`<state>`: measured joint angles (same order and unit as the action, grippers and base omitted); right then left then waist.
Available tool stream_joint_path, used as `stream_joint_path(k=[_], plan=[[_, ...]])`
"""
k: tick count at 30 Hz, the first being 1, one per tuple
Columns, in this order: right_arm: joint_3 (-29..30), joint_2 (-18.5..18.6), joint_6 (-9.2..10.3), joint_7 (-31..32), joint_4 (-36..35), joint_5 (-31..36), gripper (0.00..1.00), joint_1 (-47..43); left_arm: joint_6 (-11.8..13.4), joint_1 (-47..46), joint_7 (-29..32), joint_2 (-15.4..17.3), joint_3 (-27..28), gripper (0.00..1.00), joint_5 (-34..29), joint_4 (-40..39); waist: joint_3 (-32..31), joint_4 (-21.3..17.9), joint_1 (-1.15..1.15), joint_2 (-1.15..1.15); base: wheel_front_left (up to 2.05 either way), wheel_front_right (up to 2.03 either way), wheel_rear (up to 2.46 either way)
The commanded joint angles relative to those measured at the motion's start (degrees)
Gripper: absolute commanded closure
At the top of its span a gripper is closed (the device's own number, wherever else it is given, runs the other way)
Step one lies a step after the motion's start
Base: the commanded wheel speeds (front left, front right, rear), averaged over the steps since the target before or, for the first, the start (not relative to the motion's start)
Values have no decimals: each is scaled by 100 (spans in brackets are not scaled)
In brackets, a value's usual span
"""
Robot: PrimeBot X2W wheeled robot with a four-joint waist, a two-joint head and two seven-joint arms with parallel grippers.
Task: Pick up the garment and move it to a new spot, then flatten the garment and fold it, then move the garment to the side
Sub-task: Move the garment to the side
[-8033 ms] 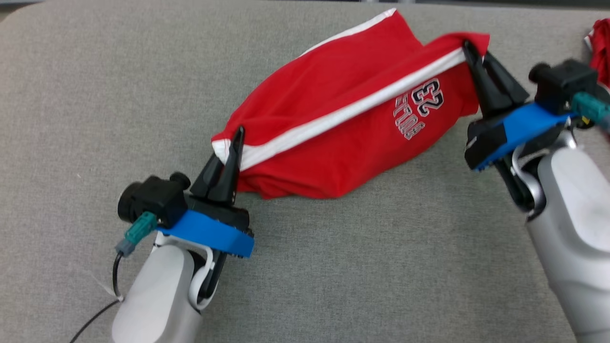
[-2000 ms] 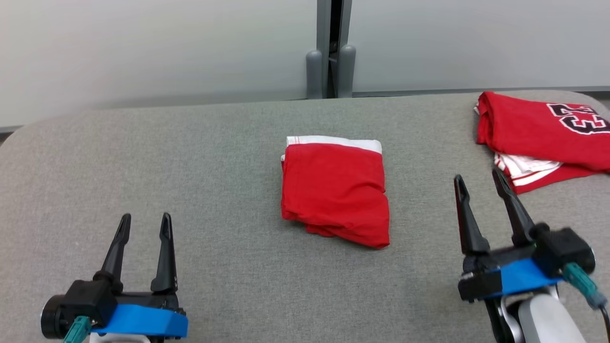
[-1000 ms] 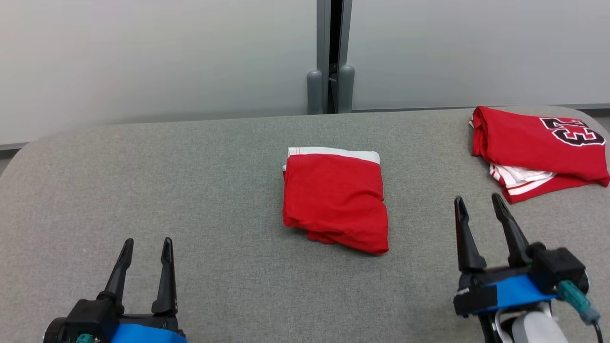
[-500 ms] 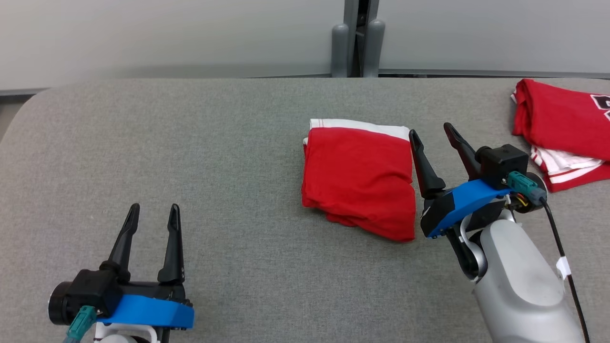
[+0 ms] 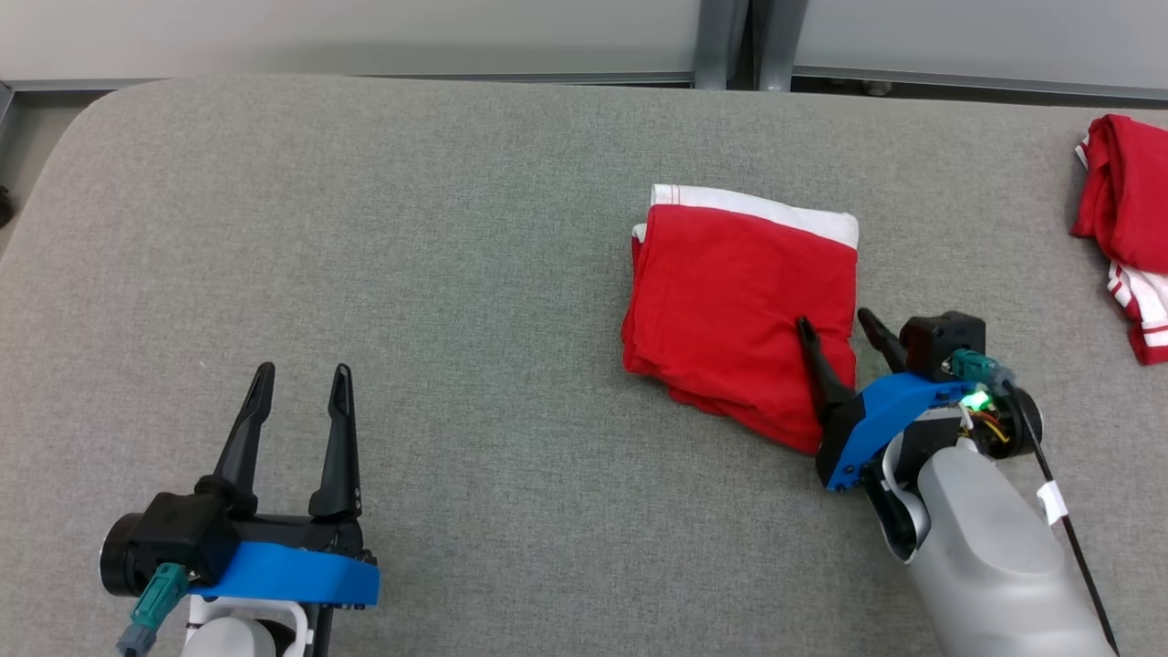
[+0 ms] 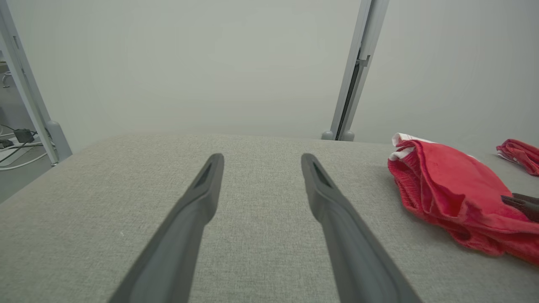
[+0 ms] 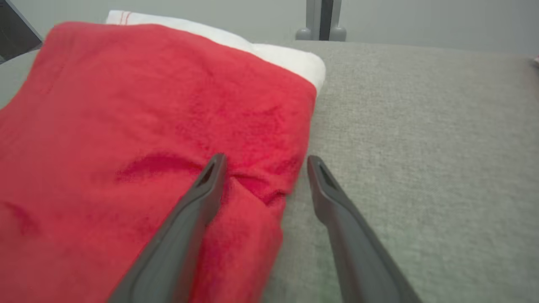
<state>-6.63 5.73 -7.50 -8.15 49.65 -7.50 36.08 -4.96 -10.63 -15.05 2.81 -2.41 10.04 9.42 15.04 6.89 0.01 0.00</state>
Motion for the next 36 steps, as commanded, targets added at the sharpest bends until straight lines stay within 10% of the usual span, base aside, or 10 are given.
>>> stream_joint_path(k=[1, 9, 10, 11, 12, 36], plan=[[-17, -56, 2, -54, 166, -23, 0, 89, 34, -73, -16, 20, -33, 0, 27, 8, 14, 11, -1, 0, 0, 0, 0], [-206, -166, 2, -66, 742, -229, 0, 243, 64, -207, -16, 20, -169, 0, 96, 15, 57, 75, -1, 0, 0, 0, 0], [-234, -183, 1, -97, 773, -276, 59, 269, 72, -208, -16, 20, -175, 0, 89, 10, 60, 73, -1, 0, 0, 0, 0], [-247, -191, 1, -149, 793, -321, 96, 293, 79, -201, -16, 20, -173, 0, 87, 7, 62, 64, -1, 0, 0, 0, 0], [-271, -191, 1, -187, 817, -347, 100, 309, 86, -185, -16, 20, -164, 0, 85, 3, 63, 46, -1, 0, 0, 0, 0], [-683, 853, 2, -642, 134, -692, 100, 61, -71, -385, -16, 22, 44, 0, -205, -92, 371, -1530, -1, 0, 0, 0, 0]])
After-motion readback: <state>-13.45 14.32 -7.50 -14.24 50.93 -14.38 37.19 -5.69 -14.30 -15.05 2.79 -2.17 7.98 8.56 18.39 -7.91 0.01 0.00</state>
